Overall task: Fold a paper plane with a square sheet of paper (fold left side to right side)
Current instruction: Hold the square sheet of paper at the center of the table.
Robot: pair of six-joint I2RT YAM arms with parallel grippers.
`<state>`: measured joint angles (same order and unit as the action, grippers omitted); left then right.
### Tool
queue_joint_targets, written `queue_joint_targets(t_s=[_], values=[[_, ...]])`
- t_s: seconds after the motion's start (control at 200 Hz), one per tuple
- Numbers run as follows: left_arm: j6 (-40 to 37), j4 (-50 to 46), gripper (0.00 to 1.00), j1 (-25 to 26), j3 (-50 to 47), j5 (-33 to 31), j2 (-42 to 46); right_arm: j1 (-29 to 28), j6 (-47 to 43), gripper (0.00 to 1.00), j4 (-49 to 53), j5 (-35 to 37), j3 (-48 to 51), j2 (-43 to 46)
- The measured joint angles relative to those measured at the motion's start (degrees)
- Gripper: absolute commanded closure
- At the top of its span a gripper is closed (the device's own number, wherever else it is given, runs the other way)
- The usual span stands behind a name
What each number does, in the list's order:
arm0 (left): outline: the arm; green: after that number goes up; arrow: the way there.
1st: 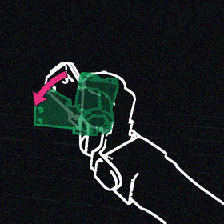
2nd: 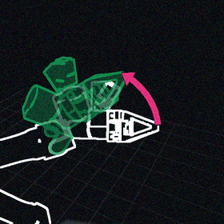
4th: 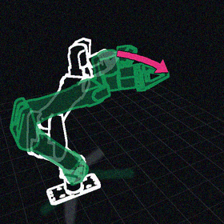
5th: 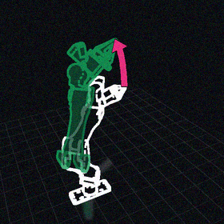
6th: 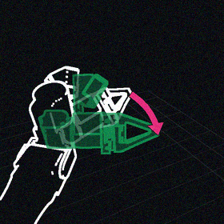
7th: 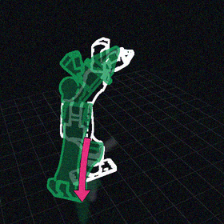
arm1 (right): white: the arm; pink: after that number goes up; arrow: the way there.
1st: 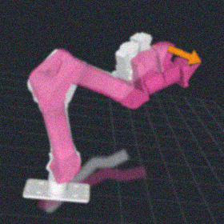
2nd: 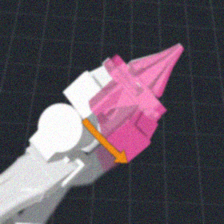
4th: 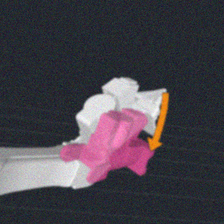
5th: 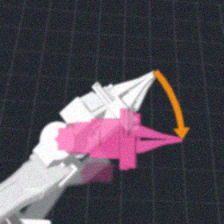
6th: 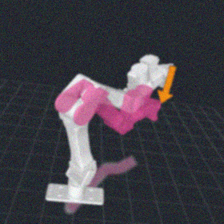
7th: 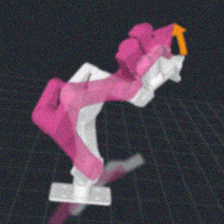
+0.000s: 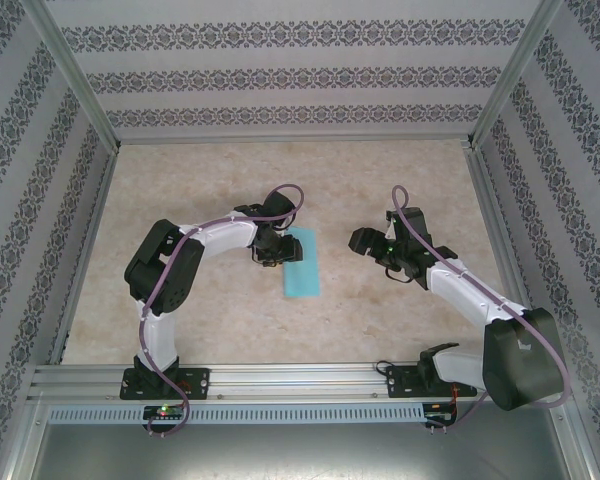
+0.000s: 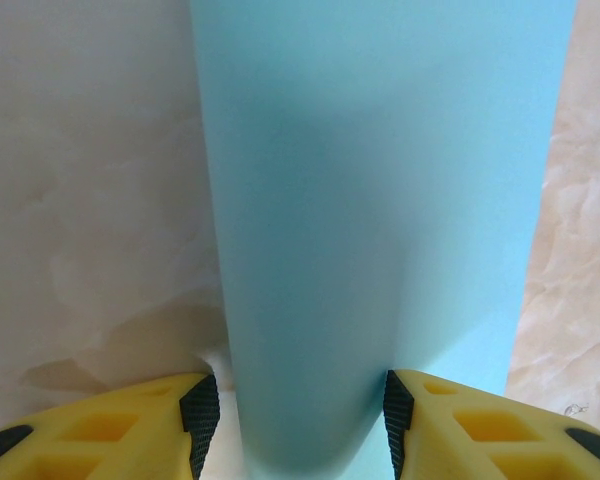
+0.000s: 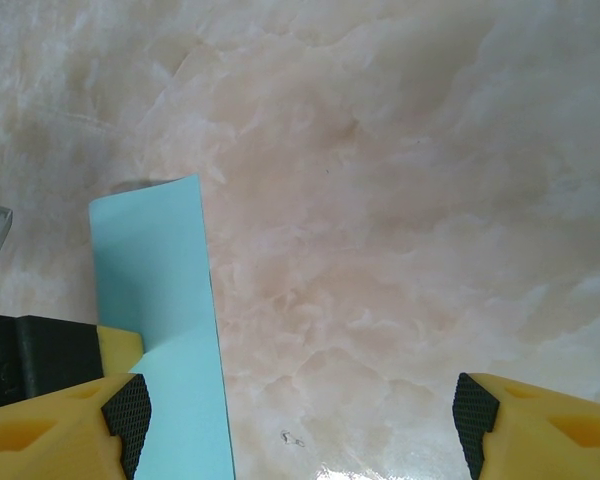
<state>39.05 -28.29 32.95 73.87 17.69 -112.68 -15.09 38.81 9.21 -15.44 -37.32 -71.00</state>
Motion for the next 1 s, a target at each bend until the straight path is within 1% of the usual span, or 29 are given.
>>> queue_joint_targets(t_s=[0.085,0.165,0.205,0.34,0.49,0.565,0.625,0.694,0.999], values=[[0.0,0.0,0.47,0.0,0.0,0.0,0.0,0.0,0.0,0.21,0.0,-0.6,0.0,-0.3],[0.0,0.0,0.47,0.0,0.0,0.0,0.0,-0.1,0.0,0.27,-0.6,-1.7,0.0,-1.5],[0.0,0.0,0.47,0.0,0.1,0.0,0.0,-0.2,0.1,0.32,-1.2,-2.3,0.0,-2.3],[0.0,-0.4,0.47,0.0,0.3,0.0,-0.2,-1.9,0.8,0.56,-3.1,-5.3,-0.7,-6.7],[0.0,-0.5,0.47,0.1,0.3,-0.2,-0.2,-5.9,2.3,0.79,-6.4,-8.1,-2.6,-12.8],[0.0,-0.5,0.47,0.1,0.4,-0.2,-0.2,-7.8,2.9,0.88,-7.6,-8.7,-3.8,-15.5],[0.0,-0.5,0.47,0.1,0.4,-0.2,-0.2,-9.2,3.5,0.91,-8.4,-9.2,-5.0,-17.6],[0.0,-0.5,0.47,0.1,0.4,-0.2,-0.2,-10.6,3.9,0.93,-9.1,-9.4,-6.3,-19.7],[0.0,-0.6,0.47,0.1,0.4,-0.2,-0.2,-14.5,4.9,0.94,-9.9,-9.9,-10.8,-28.2]])
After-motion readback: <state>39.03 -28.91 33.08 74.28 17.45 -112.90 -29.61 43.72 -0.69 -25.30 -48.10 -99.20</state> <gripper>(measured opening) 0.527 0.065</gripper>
